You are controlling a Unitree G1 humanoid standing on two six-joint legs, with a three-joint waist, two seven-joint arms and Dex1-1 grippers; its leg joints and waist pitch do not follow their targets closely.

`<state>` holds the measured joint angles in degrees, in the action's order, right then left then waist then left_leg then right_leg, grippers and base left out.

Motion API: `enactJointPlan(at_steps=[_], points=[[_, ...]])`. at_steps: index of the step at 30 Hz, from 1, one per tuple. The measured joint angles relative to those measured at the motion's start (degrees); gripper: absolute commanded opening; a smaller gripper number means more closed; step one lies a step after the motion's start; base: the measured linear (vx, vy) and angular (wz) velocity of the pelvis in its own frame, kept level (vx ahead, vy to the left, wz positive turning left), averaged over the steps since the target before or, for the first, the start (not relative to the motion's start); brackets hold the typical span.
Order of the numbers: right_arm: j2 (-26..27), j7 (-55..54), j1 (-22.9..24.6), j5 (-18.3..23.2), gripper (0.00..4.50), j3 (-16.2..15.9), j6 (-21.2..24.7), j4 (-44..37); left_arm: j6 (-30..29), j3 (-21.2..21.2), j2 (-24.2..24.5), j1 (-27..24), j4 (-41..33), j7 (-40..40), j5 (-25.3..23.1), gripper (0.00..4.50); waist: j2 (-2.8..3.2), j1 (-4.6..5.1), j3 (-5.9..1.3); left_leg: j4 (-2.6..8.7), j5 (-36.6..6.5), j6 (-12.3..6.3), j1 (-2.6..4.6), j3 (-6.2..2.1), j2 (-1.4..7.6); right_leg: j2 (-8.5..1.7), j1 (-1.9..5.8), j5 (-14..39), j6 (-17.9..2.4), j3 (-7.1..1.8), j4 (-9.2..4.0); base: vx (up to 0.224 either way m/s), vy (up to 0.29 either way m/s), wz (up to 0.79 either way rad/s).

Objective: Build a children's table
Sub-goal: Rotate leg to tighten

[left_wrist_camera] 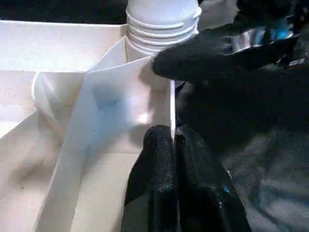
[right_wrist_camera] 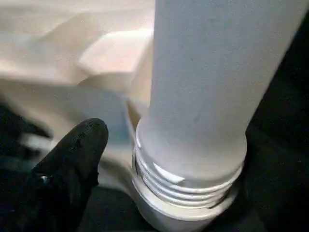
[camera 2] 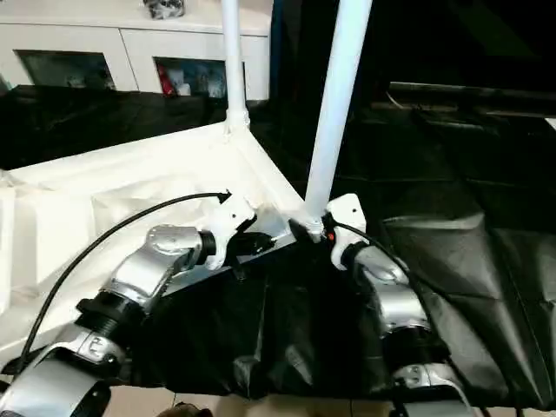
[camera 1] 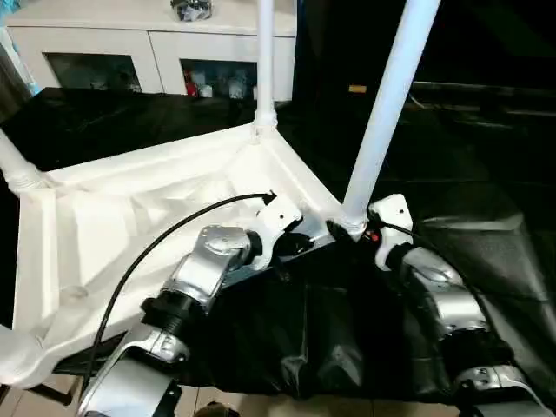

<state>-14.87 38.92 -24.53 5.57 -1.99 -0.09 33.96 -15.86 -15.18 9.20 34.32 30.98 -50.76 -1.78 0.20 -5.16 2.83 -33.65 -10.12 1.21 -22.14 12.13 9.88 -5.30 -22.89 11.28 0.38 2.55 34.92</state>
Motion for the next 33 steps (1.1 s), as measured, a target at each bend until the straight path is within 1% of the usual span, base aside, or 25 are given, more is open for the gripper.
enactJointPlan(at_steps=[5,8,11,13,14,16,19,22,26,28,31,33], points=[[-2.89,8.69,0.61,1.85,4.46,-1.11,1.67,-1.84,0.79,-1.10,2.44,-0.75,-1.33,-6.14,1.04,0.00,0.00,-0.35,0.02,-0.09,0.00,0.00,-0.08,0.00,0.01,-0.01,0.02,0.00,-0.01,0.01,-0.01,0.000,0.000,0.00],[-5.90,15.88,2.11,3.64,4.46,-2.42,3.18,-4.59,0.84,-1.81,4.67,-1.50,-2.75,-10.35,2.14,0.00,-0.01,-0.60,0.03,-0.16,0.00,0.00,-0.11,0.00,0.00,-0.02,0.04,-0.01,-0.02,-0.02,-0.03,0.000,0.000,0.00],[-6.21,19.02,2.09,4.08,4.46,-3.11,3.23,-4.70,0.90,-2.33,6.09,-2.09,-3.97,-13.42,2.46,0.00,-0.01,-0.60,0.03,-0.16,0.00,0.00,-0.11,0.00,0.00,-0.02,0.02,-0.01,-0.03,-0.01,-0.01,0.000,0.000,0.00],[-6.60,20.07,2.05,4.11,4.46,-3.24,3.23,-4.70,0.90,-2.51,6.51,-2.20,-4.21,-14.06,2.71,0.00,-0.01,-0.62,0.03,-0.16,0.00,0.00,-0.12,0.00,0.00,-0.02,0.02,-0.01,-0.03,-0.01,-0.01,0.000,0.000,0.00],[-6.79,20.44,1.97,4.11,4.18,-3.36,3.23,-4.70,0.89,-2.60,6.62,-2.21,-4.25,-14.21,2.87,0.00,-0.01,-0.61,0.03,-0.17,0.00,0.00,-0.12,0.00,0.00,-0.02,0.02,-0.01,-0.03,-0.02,-0.01,0.000,0.000,0.00],[-6.95,20.90,1.89,4.11,4.18,-3.40,3.26,-4.69,0.88,-2.60,6.71,-2.20,-4.26,-14.57,2.94,0.00,-0.01,-0.60,0.03,-0.17,0.00,0.00,-0.12,0.00,0.00,-0.02,0.02,-0.01,-0.03,-0.02,-0.02,0.000,0.000,0.00],[-7.34,21.73,1.67,4.25,3.81,-3.46,3.72,-4.69,0.66,-2.66,7.04,-2.20,-4.37,-15.29,3.26,0.00,-0.01,-0.65,0.03,-0.16,0.00,0.00,-0.12,0.00,0.01,-0.02,0.01,-0.01,-0.03,0.00,-0.02,0.000,0.000,0.00],[-7.74,22.31,1.67,4.69,3.61,-3.56,3.91,-4.69,0.35,-2.75,7.34,-2.23,-4.67,-16.18,3.33,0.00,-0.01,-0.71,0.03,-0.17,0.00,0.00,-0.13,0.00,0.01,-0.02,0.01,-0.01,-0.03,0.01,-0.02,0.000,0.000,0.00],[-7.80,22.91,1.63,4.79,3.18,-3.59,3.85,-4.59,-0.02,-2.76,7.55,-2.23,-4.86,-16.78,3.37,0.00,-0.02,-0.78,0.04,-0.20,0.00,0.00,-0.14,0.00,0.01,-0.02,0.01,-0.01,-0.03,0.00,-0.02,0.000,0.000,0.00],[-7.79,23.06,1.46,4.77,3.10,-3.64,3.80,-4.43,-0.05,-2.75,7.64,-2.23,-4.87,-16.93,3.49,0.00,-0.02,-0.77,0.04,-0.20,0.00,0.00,-0.14,0.00,0.01,-0.02,0.01,-0.01,-0.03,0.00,-0.01,0.000,0.000,0.00],[-7.76,23.01,1.45,4.77,2.84,-3.79,3.67,-4.43,-0.18,-2.76,7.76,-2.23,-4.86,-16.94,3.66,0.00,-0.02,-0.76,0.04,-0.20,0.00,0.00,-0.14,0.00,0.01,-0.02,0.01,-0.01,-0.03,0.01,0.00,0.000,0.000,0.00],[-7.70,22.74,1.45,4.75,2.77,-4.02,3.49,-4.43,-0.30,-2.75,7.85,-2.23,-4.86,-16.96,3.67,0.00,-0.02,-0.76,0.04,-0.20,0.00,0.00,-0.13,0.00,0.01,-0.02,0.01,-0.01,-0.03,0.00,0.00,0.000,0.000,0.00]])
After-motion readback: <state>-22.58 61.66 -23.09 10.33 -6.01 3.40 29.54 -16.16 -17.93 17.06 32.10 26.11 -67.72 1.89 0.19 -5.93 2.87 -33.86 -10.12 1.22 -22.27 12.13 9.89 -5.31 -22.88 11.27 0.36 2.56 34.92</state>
